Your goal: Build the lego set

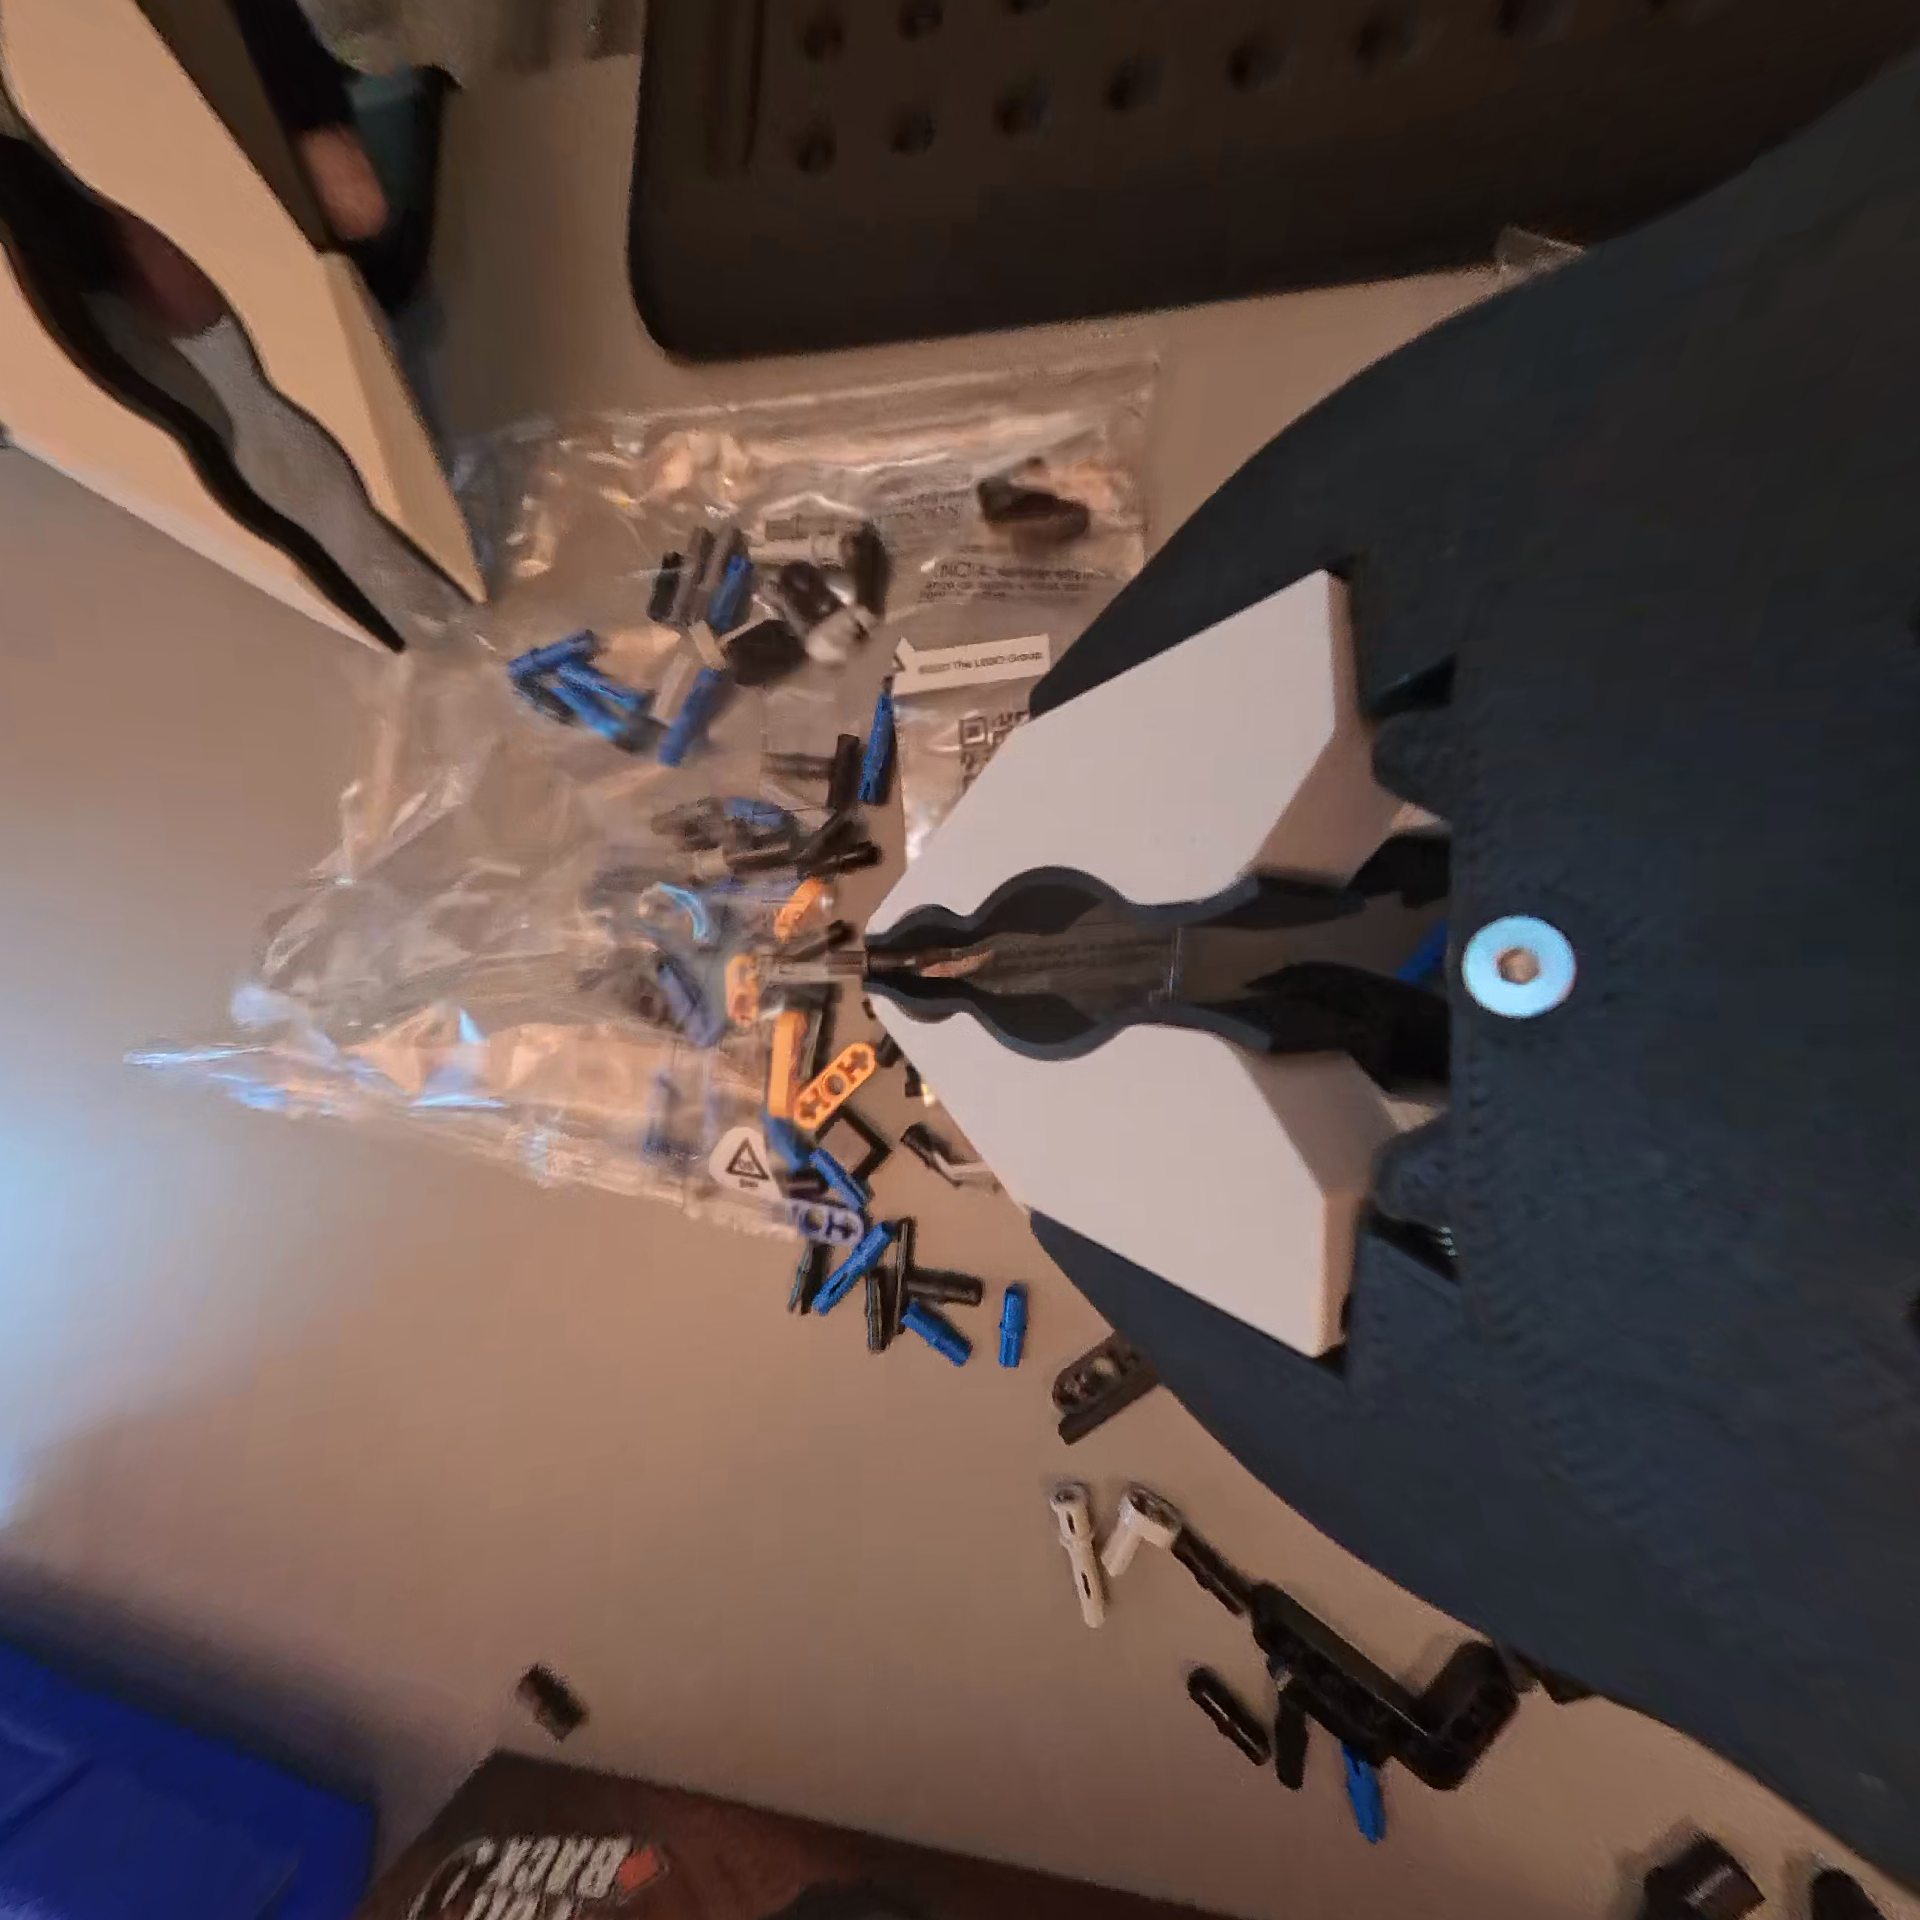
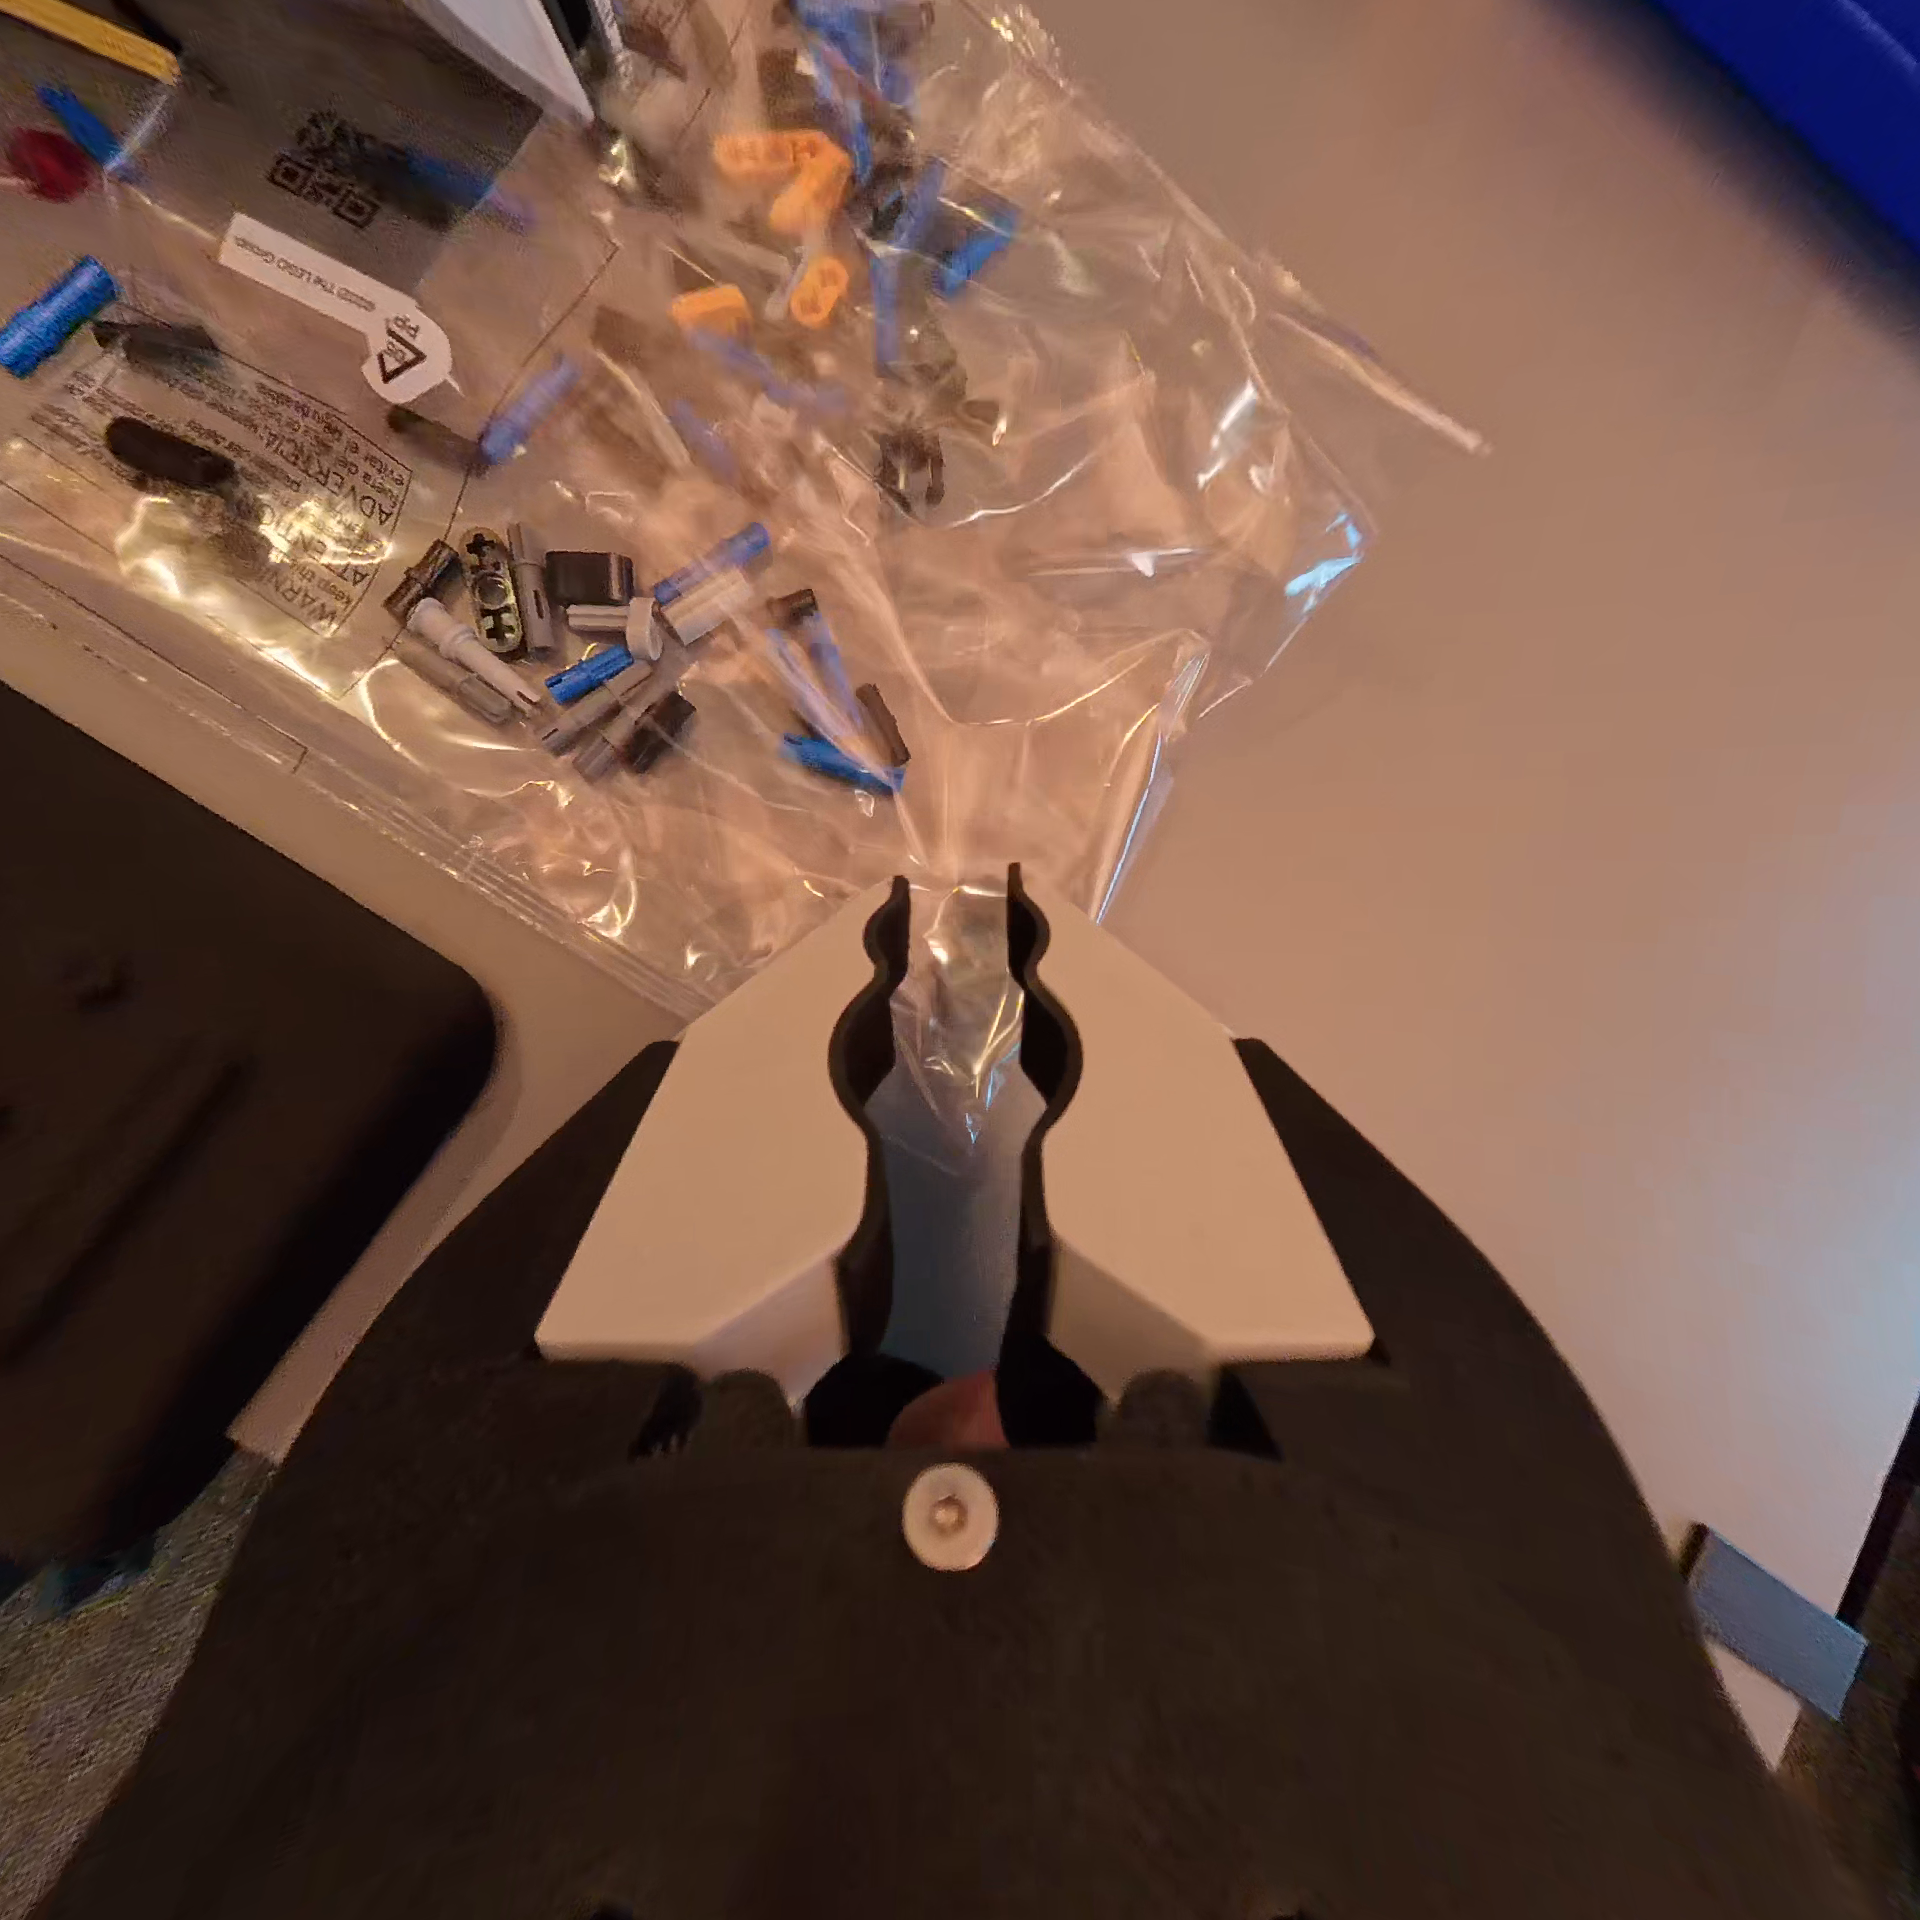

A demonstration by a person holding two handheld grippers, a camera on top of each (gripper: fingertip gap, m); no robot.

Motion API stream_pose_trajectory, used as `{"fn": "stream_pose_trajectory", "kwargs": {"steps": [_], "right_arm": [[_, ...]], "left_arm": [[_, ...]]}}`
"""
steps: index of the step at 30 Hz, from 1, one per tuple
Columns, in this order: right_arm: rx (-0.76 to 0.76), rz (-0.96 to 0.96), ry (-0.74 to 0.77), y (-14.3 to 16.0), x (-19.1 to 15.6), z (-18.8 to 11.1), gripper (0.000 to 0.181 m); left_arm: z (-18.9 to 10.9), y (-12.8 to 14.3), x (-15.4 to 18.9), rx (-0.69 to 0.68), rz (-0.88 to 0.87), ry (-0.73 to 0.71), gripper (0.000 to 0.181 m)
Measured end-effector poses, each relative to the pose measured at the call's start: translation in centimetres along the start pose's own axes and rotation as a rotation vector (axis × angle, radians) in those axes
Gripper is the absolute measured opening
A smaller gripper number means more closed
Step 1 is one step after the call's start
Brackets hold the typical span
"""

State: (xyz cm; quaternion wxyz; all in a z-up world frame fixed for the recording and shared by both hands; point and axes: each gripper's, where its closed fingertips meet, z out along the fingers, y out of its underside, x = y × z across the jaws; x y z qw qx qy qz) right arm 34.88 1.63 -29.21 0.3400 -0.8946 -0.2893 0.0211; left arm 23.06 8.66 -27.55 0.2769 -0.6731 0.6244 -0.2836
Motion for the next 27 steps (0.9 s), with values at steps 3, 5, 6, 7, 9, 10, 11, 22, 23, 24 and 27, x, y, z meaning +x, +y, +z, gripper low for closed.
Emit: {"fn": "stream_pose_trajectory", "kwargs": {"steps": [3, 5, 6, 7, 9, 10, 11, 22, 23, 24, 27], "right_arm": [[0.059, -0.048, 0.093, -1.7, 0.7, -1.2, 0.021], [0.157, -0.082, 0.126, -4.4, 0.1, -2.4, 0.019], [0.189, -0.108, 0.123, -5.7, -0.7, -2.7, 0.019], [0.218, -0.138, 0.114, -7.1, -1.7, -2.8, 0.020], [0.295, -0.181, 0.068, -10.2, -4.2, -2.3, 0.023], [0.323, -0.203, 0.049, -11.5, -5.4, -1.9, 0.025], [0.349, -0.220, 0.033, -12.8, -6.6, -1.5, 0.027], [0.727, -0.310, 0.250, -24.9, -12.0, -1.0, 0.024], [0.731, -0.328, 0.248, -25.5, -12.7, -1.0, 0.020], [0.738, -0.335, 0.249, -25.9, -13.3, -1.0, 0.020], [0.771, -0.341, 0.260, -27.1, -14.7, -1.3, 0.014]], "left_arm": [[-1.9, -1.0, -0.7, 0.111, -0.082, -0.007, 0.002], [-3.7, -1.9, -1.1, 0.204, -0.144, -0.009, 0.002], [-4.5, -2.2, -1.4, 0.246, -0.180, -0.005, 0.002], [-5.2, -2.4, -1.4, 0.281, -0.221, 0.011, 0.002], [-6.7, -2.6, -2.1, 0.348, -0.279, -0.003, 0.002], [-7.4, -2.6, -2.3, 0.382, -0.317, 0.004, 0.002], [-8.0, -2.7, -2.4, 0.421, -0.366, 0.025, 0.002], [-16.7, -3.6, -1.1, 0.901, -0.728, 0.173, 0.002], [-17.2, -3.4, -0.9, 0.930, -0.747, 0.167, 0.001], [-17.6, -3.1, -0.8, 0.951, -0.760, 0.157, 0.001], [-19.4, -2.3, -0.5, 1.043, -0.817, 0.154, 0.001]]}}
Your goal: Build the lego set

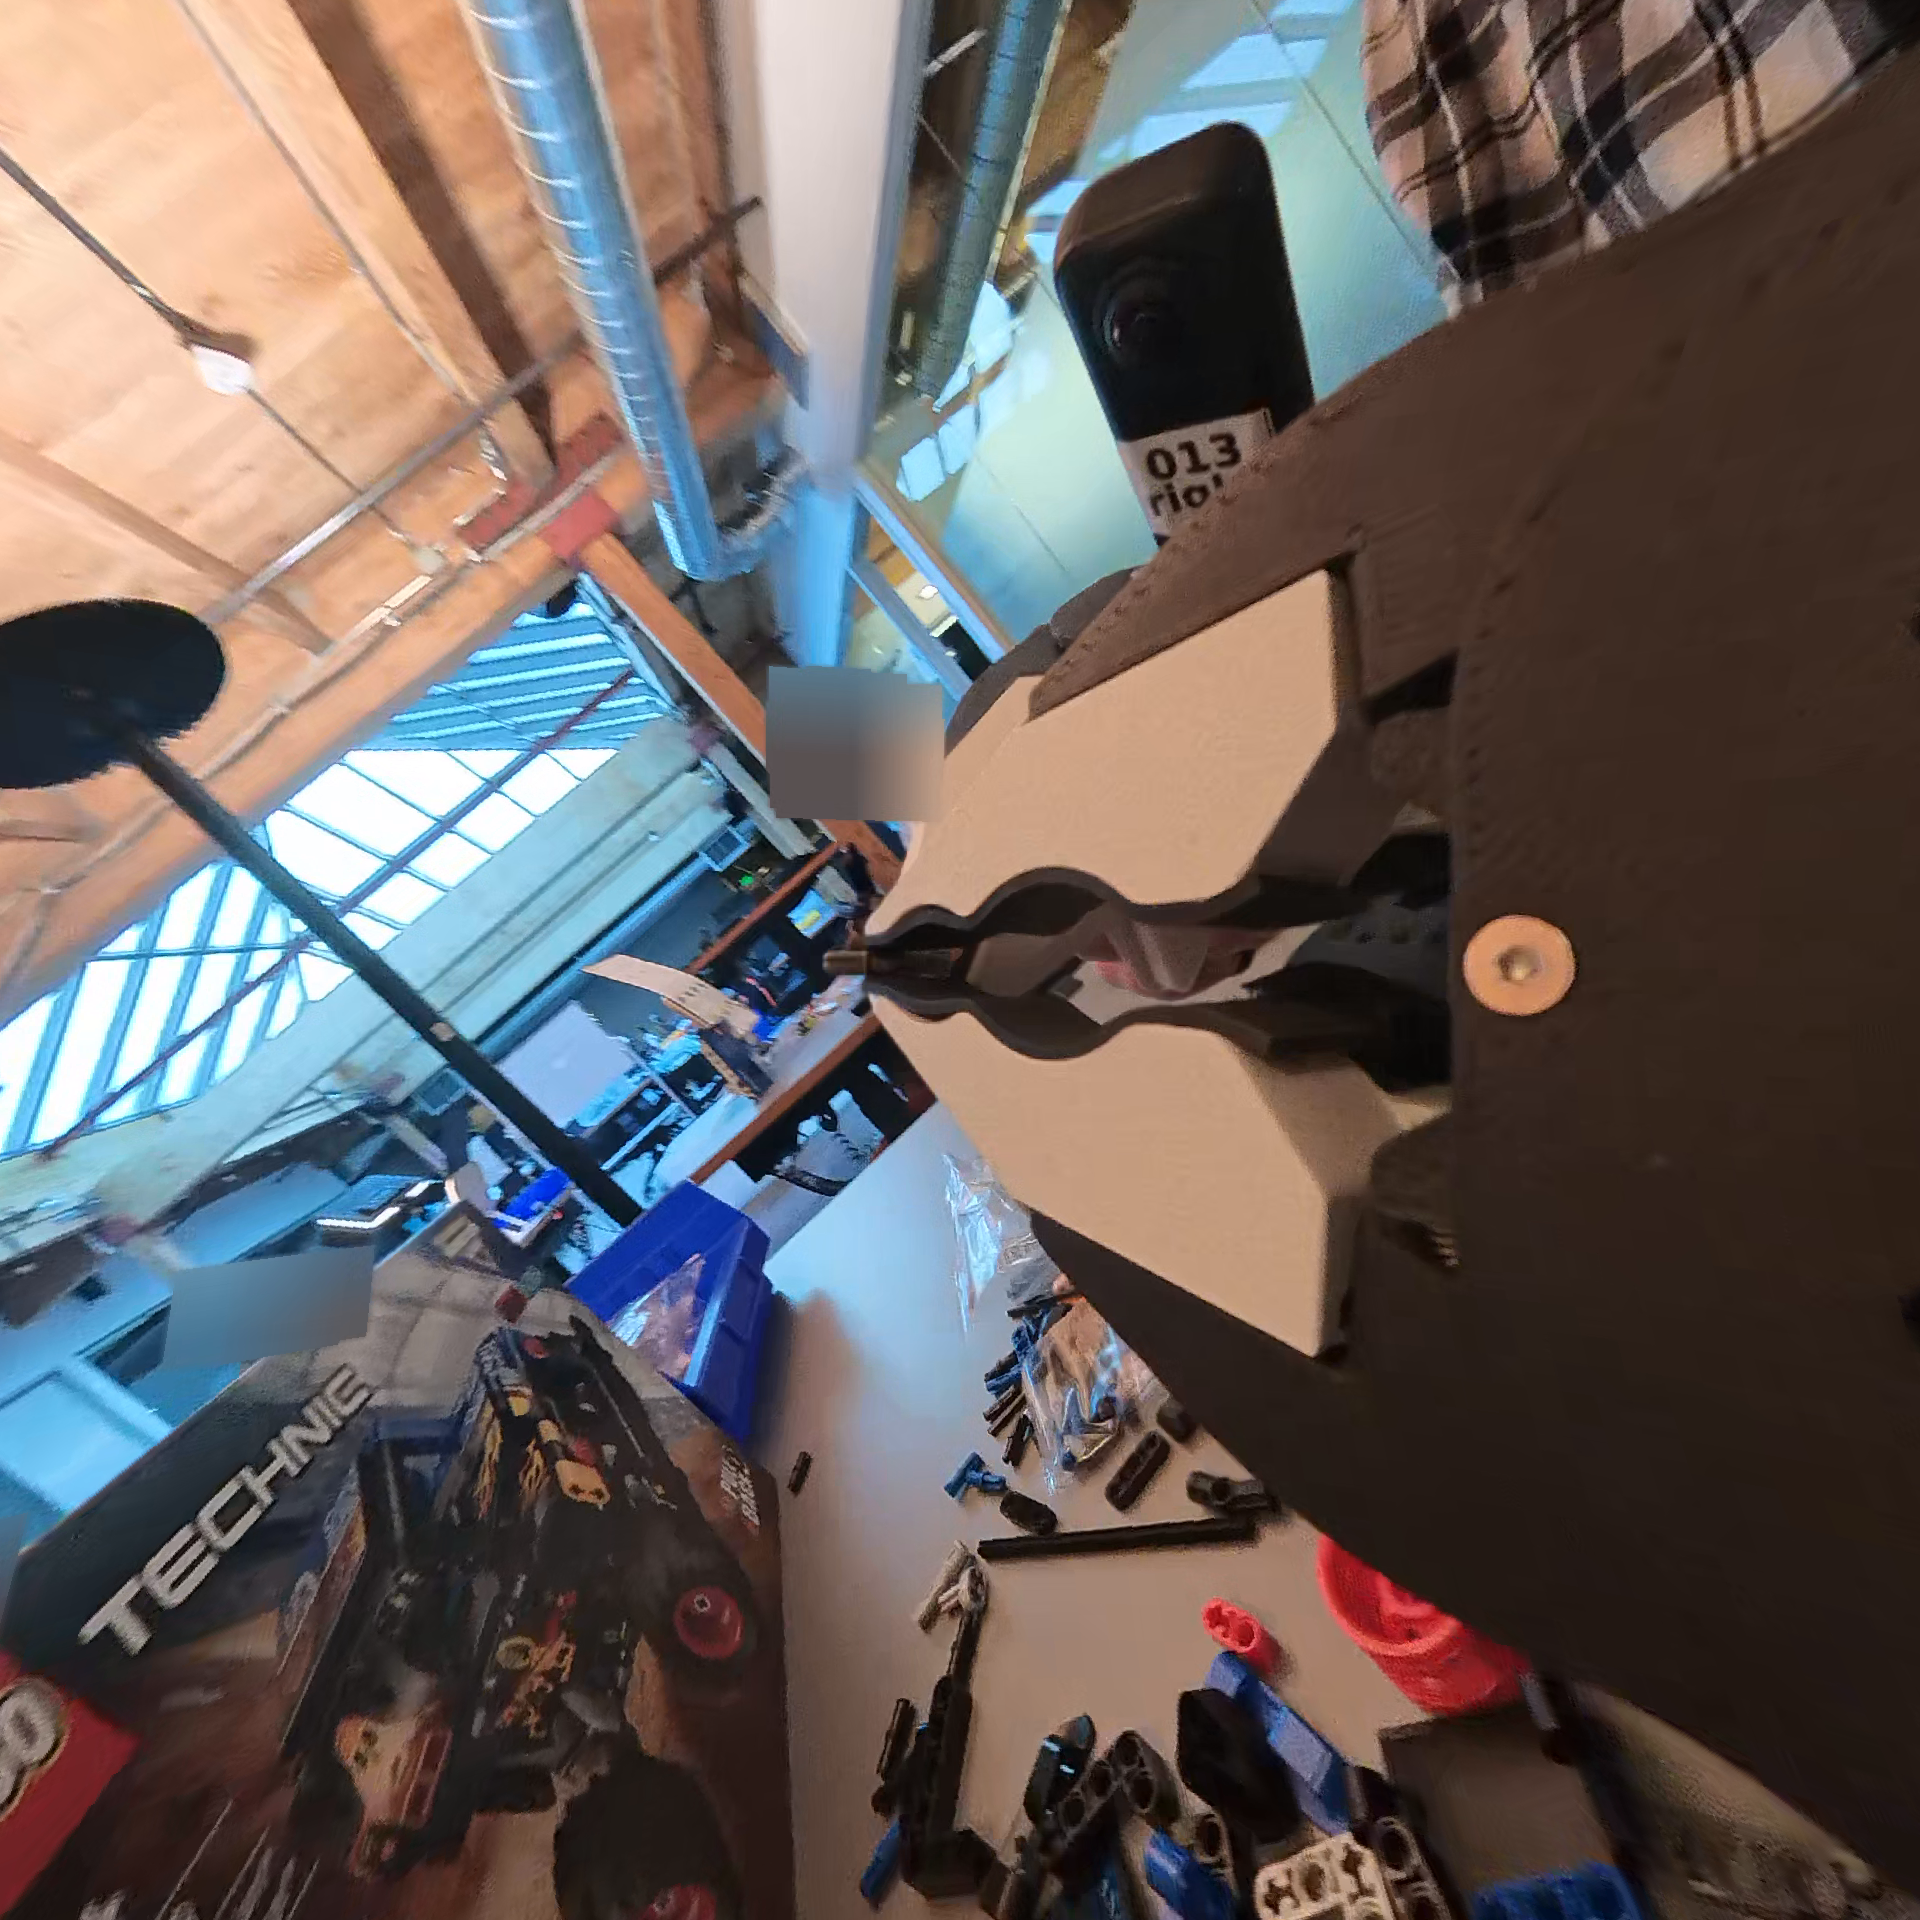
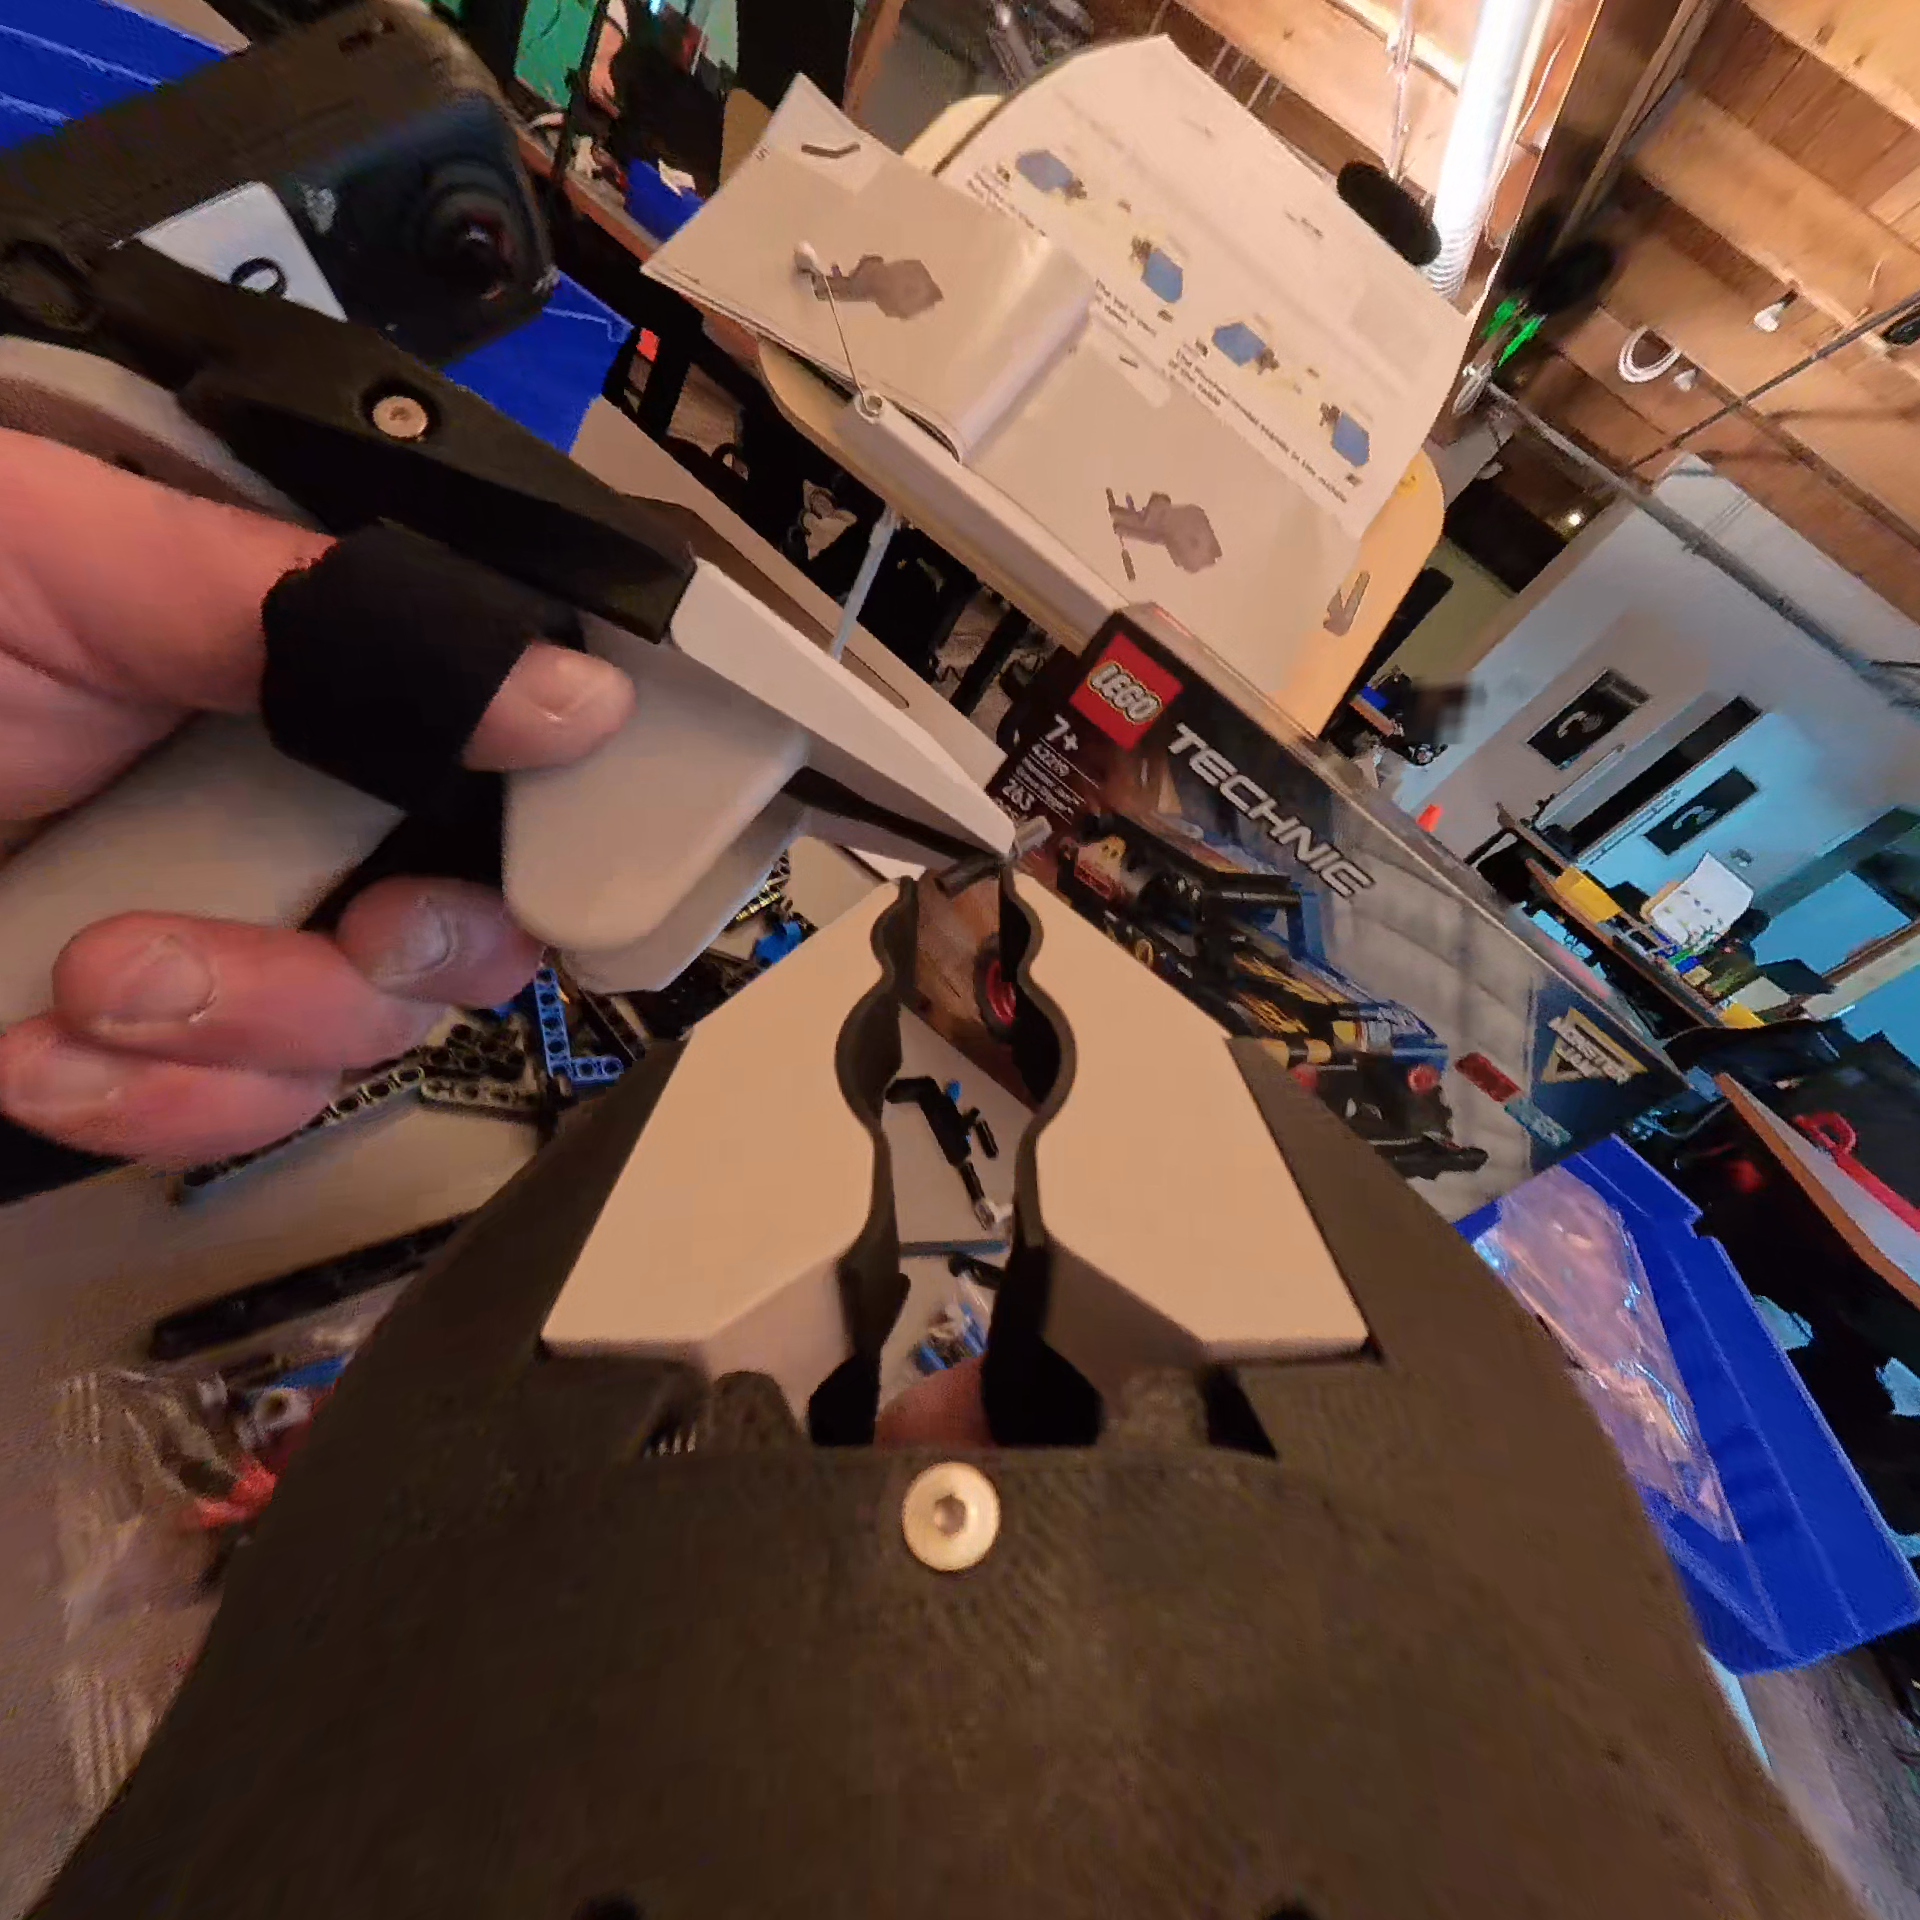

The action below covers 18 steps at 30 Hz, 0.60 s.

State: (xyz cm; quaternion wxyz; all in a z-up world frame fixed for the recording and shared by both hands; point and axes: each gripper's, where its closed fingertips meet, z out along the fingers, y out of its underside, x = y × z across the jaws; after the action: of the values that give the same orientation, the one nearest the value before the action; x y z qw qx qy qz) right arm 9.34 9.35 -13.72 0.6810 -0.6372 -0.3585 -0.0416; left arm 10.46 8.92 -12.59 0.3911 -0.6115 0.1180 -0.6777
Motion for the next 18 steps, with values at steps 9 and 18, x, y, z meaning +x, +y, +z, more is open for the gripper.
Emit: {"fn": "stream_pose_trajectory", "kwargs": {"steps": [9, 18], "right_arm": [[0.042, -0.061, -0.118, -3.4, -5.2, 1.2, 0.007], [0.115, -0.051, -0.306, -6.8, -11.3, 2.5, 0.001]], "left_arm": [[-6.4, -1.4, 0.5, 0.225, -0.027, -0.073, 0.002], [-13.9, -2.5, 1.0, 0.327, -0.027, -0.126, 0.003]]}}
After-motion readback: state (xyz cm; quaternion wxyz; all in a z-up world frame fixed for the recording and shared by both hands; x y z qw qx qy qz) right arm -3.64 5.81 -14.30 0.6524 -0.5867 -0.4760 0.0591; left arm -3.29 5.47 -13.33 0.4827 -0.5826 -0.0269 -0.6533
